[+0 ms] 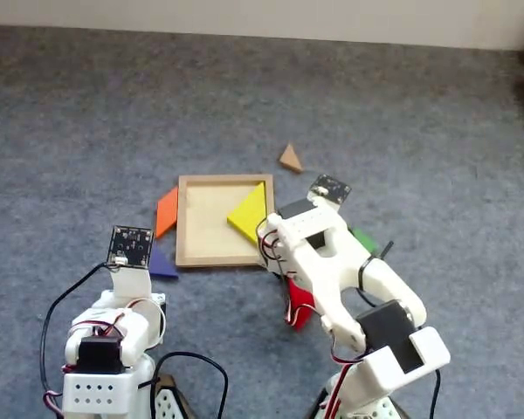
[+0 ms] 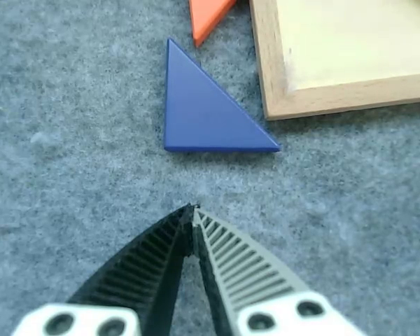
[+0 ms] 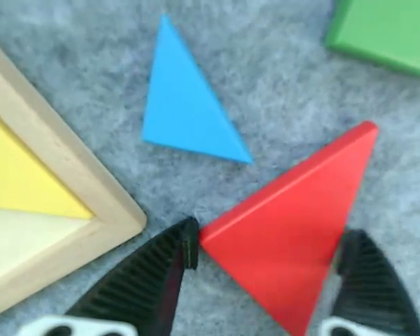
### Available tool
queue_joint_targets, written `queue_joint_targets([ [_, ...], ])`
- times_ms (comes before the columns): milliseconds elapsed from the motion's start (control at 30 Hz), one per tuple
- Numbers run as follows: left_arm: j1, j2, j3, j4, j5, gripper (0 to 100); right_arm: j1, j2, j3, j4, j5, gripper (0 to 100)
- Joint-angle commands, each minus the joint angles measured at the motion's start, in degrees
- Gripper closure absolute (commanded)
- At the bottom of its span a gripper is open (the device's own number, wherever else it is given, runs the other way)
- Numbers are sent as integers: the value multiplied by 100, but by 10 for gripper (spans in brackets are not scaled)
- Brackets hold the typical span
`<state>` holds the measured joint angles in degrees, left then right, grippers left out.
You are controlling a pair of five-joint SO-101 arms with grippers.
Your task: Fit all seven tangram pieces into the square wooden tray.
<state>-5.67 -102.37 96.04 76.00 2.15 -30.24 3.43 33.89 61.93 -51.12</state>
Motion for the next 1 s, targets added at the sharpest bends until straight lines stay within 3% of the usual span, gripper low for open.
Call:
queue_joint_targets([
  [0, -57, -92, 110, 18, -35, 992, 92, -163, -180, 75, 53, 824],
  [333, -57, -92, 110, 18, -35, 992, 92, -558, -145, 119, 703, 831],
  [533, -57, -92, 110, 18, -35, 992, 92, -1771, -127, 119, 1714, 831],
  [700, -57, -92, 110, 18, -35, 992, 75, -2413, -180, -22, 3033, 831],
  [967, -57, -92, 110, 18, -35, 992, 66, -1798, -646, -470, 5864, 831],
])
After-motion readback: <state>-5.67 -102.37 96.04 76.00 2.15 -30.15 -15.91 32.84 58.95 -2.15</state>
